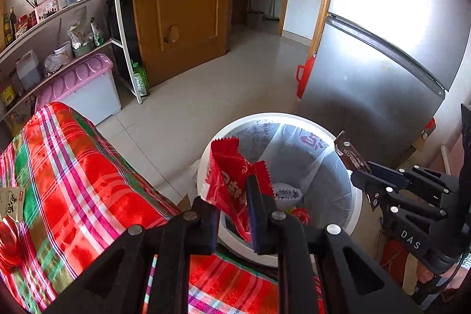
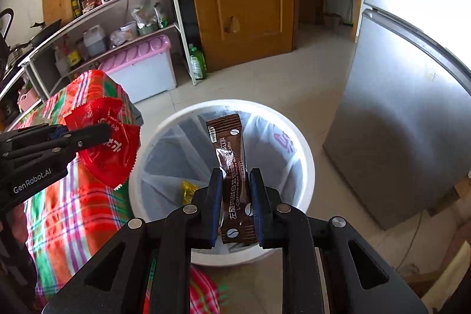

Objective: Collect trash
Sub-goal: 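Carry the brown bar wrapper and red wrapper in both tools over the bin, then open both tools to drop the wrappers into the bin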

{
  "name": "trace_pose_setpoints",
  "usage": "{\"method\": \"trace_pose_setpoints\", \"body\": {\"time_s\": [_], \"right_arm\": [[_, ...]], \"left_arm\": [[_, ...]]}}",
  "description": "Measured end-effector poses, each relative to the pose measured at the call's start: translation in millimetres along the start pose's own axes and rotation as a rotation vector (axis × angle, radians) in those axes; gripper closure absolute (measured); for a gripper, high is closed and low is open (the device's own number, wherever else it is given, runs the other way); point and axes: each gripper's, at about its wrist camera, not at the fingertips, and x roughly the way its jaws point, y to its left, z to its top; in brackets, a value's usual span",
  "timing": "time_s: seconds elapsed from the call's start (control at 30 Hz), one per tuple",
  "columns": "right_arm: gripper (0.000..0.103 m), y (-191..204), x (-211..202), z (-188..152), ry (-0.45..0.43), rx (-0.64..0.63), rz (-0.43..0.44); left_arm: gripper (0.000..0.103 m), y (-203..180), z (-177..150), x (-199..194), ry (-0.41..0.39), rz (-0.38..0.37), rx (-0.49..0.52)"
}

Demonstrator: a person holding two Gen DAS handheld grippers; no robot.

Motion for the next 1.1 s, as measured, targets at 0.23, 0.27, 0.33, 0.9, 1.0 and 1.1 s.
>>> {"method": "trace_pose_setpoints", "body": {"time_s": [0.23, 0.27, 0.33, 0.9, 1.0, 1.1], "right_arm": [[0.083, -10.9, 20.8, -4.9, 0.056, 0.017, -0.010], [0.083, -11.2, 22.3, -5.1, 0.059, 0.019, -0.010], [0.083, -12.2, 24.4, -5.7, 0.064, 0.028, -0.016], [0.069, -3.4, 11.5, -3.1, 0.035, 0.021, -0.002], [0.069, 2.1, 6.3, -2.1, 0.023, 0.014, 0.006], [0.069, 8.3, 3.1, -0.3, 0.011, 0.010, 0.017]], "left_arm": [[0.084, 0.1, 1.6, 8.9, 0.015, 0.005, -0.012], [0.080, -0.1, 1.4, 9.7, 0.018, 0.003, -0.012], [0.076, 0.1, 0.2, 11.4, 0.027, -0.005, -0.013], [0.054, 10.7, -6.2, -9.3, -0.008, 0.009, -0.044], [0.053, 17.6, -8.7, -17.0, -0.018, 0.013, -0.059], [0.050, 26.8, -11.8, -25.7, -0.033, 0.031, -0.074]]}}
